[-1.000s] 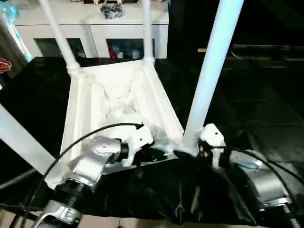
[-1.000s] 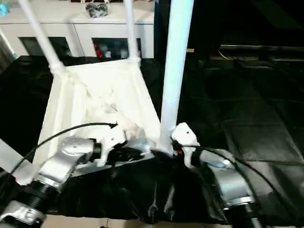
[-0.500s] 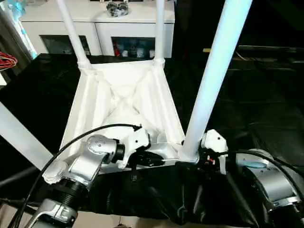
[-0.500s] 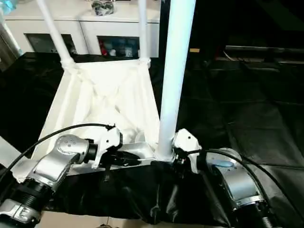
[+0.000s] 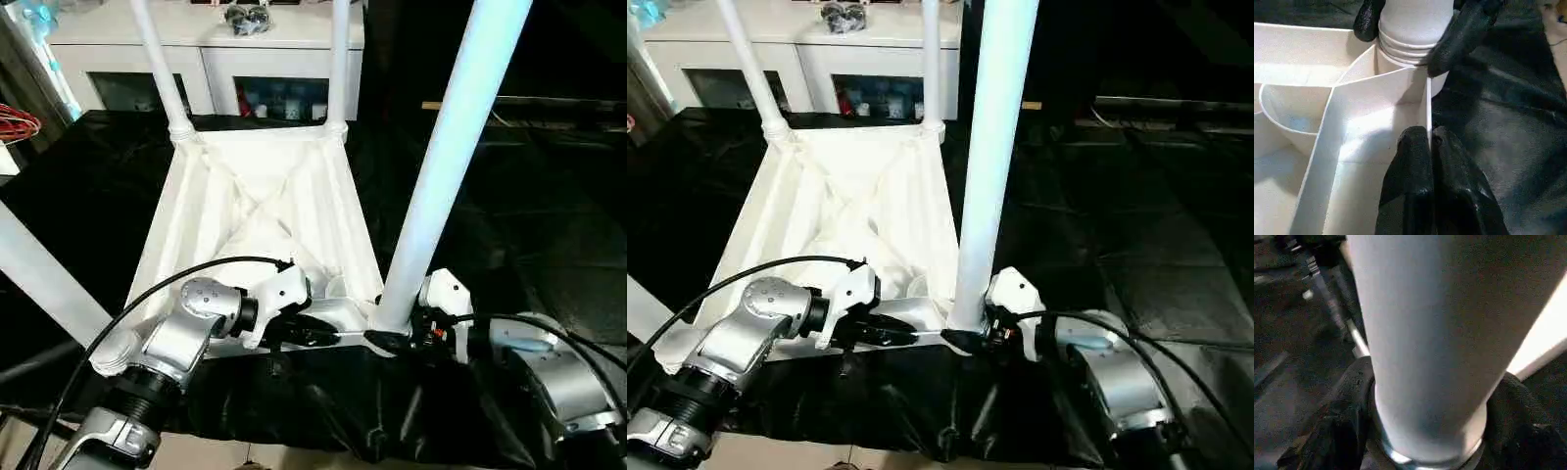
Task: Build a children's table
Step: Rotate leg to tighten
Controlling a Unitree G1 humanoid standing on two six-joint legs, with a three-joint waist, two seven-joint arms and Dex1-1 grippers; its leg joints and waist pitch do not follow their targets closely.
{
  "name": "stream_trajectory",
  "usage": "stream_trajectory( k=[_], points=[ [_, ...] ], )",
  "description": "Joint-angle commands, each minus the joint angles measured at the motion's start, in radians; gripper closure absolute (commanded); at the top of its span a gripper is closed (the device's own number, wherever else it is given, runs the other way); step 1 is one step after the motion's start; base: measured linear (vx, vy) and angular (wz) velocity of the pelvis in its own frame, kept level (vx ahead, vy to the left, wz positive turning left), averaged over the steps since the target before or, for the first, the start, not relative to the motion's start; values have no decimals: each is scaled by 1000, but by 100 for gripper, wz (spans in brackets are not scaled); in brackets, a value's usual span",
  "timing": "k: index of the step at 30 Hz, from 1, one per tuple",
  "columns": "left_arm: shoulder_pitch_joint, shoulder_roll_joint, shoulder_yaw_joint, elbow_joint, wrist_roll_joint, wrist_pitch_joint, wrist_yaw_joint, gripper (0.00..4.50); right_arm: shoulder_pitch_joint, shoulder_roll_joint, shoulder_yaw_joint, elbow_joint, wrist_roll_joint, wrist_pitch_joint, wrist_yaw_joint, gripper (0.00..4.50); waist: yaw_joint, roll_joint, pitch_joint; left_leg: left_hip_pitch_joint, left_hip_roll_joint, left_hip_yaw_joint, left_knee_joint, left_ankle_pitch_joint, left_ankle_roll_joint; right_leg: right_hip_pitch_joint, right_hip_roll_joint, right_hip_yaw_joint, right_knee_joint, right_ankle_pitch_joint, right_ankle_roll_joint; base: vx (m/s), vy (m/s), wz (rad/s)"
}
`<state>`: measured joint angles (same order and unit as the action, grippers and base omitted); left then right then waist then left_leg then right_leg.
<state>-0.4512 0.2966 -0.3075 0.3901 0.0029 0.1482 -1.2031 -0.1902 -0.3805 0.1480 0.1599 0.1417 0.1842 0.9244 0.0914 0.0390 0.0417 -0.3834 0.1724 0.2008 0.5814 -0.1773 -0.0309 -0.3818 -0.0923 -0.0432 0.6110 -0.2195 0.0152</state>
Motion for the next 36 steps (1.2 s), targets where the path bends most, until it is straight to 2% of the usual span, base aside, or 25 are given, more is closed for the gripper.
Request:
stream_trajectory(
  k=[1, 4, 5, 6, 8, 10, 12, 13, 15, 17, 19, 22, 24, 26, 27, 28, 30, 32, 33, 36],
  points=[
    [-21, -68, -36, 4, 15, -15, 65, 450, -4, 65, 38, 31, -25, 28, -93, 180, -7, -14, -42, 22, 61, -31, -78, -272, 29, 25, -62, 38, -87, -228, -232, 0, 0, 0],
    [-15, -130, -32, -4, 26, 17, 160, 450, -5, 158, 18, 63, -49, 42, -243, 181, -11, -12, -38, 26, 62, -34, -84, -325, -3, 19, -63, 41, -96, -317, -201, 0, 0, 0],
    [-13, -144, -31, -8, 26, 26, 178, 450, -5, 180, 14, 69, -55, 42, -275, 181, -18, -15, -36, 24, 60, -39, -90, -361, -23, 19, -65, 39, -101, -382, -174, 0, 0, 0],
    [-11, -154, -32, -11, 28, 31, 191, 450, -4, 194, 12, 71, -57, 45, -294, 181, -17, -15, -37, 25, 60, -41, -90, -366, -27, 19, -65, 39, -102, -392, -166, 0, 0, 0],
    [-3, -202, -36, -20, 37, 46, 254, 450, -1, 263, 7, 76, -63, 57, -377, 181, -22, -13, -36, 31, 60, -39, -90, -388, -33, 9, -63, 43, -107, -402, -157, 0, 0, 0],
    [1, -233, -39, -22, 40, 52, 292, 450, 4, 300, 12, 72, -61, 59, -408, 181, -25, -15, -36, 28, 58, -42, -92, -399, -37, 13, -65, 42, -109, -424, -145, 0, 0, 0],
    [7, -270, -47, -23, 42, 58, 320, 450, 14, 330, 30, 55, -55, 55, -404, 181, -25, -14, -37, 31, 59, -40, -89, -400, -31, 8, -63, 45, -112, -418, -141, 0, 0, 0],
    [9, -276, -50, -27, 42, 59, 321, 450, 16, 336, 27, 48, -44, 54, -395, 125, -25, -13, -34, 34, 57, -40, -90, -422, -28, 6, -63, 45, -118, -449, -132, 0, 0, 0],
    [11, -277, -53, -31, 42, 59, 317, 450, 17, 336, 23, 42, -36, 58, -390, 111, -26, -12, -36, 31, 58, -43, -95, -418, -28, 11, -63, 44, -117, -442, -124, 0, 0, 0],
    [11, -259, -53, -36, 41, 54, 292, 450, 10, 320, 5, 32, -17, 70, -374, 102, -26, -13, -41, 28, 60, -43, -97, -373, -18, 17, -60, 43, -109, -357, -136, 0, 0, 0],
    [10, -242, -51, -37, 39, 47, 272, 450, 6, 305, -2, 27, -18, 71, -358, 67, -25, -8, -44, 27, 59, -38, -94, -334, -5, 21, -60, 43, -104, -281, -159, 0, 0, 0],
    [10, -197, -41, -55, 24, 46, 215, 450, 9, 238, 4, -9, -4, 76, -269, 54, -23, -10, -46, 23, 59, -37, -91, -307, 16, 28, -62, 42, -101, -248, -168, 0, 0, 0],
    [10, -188, -38, -58, 20, 42, 203, 450, 11, 223, 7, -17, 1, 81, -247, 24, -21, -11, -49, 22, 58, -33, -84, -256, 39, 29, -61, 42, -97, -187, -185, 0, 0, 0],
    [11, -144, -33, -63, 9, 30, 141, 450, 21, 132, 35, -45, -4, 83, -141, 21, -16, -15, -51, 18, 57, -34, -80, -222, 58, 37, -62, 39, -91, -159, -193, 0, 0, 0],
    [11, -134, -33, -64, 6, 28, 125, 450, 22, 114, 40, -47, -7, 81, -123, 16, -15, -12, -53, 18, 58, -32, -77, -189, 72, 35, -61, 40, -86, -113, -202, 0, 0, 0],
    [15, -116, -32, -72, -3, 24, 95, 450, 25, 90, 45, -55, -1, 78, -92, 7, -13, -21, -53, 13, 57, -31, -72, -156, 89, 39, -62, 38, -78, -68, -213, 0, 0, 0],
    [18, -91, -28, -83, -15, 27, 58, 450, 26, 58, 47, -66, 13, 74, -44, 7, -8, -16, -58, 17, 59, -29, -67, -122, 110, 36, -59, 37, -71, -8, -231, 0, 0, 0],
    [21, -62, -27, -93, -28, 31, 11, 450, 23, 26, 42, -72, 29, 73, 24, 7, -1, -16, -60, 14, 59, -28, -60, -81, 137, 35, -56, 35, -61, 71, -248, 0, 0, 0],
    [24, -40, -29, -98, -32, 30, -23, 450, 21, 3, 38, -72, 34, 67, 69, 7, 1, -15, -57, 12, 59, -27, -59, -80, 149, 32, -54, 33, -60, 80, -256, 0, 0, 0],
    [22, -15, -34, -96, -37, 25, -59, 450, 17, -39, 46, -76, 51, 60, 128, 7, 4, -12, -51, 18, 65, -26, -65, -132, 129, 29, -55, 31, -66, 7, -266, 0, 0, 0]
  ],
)
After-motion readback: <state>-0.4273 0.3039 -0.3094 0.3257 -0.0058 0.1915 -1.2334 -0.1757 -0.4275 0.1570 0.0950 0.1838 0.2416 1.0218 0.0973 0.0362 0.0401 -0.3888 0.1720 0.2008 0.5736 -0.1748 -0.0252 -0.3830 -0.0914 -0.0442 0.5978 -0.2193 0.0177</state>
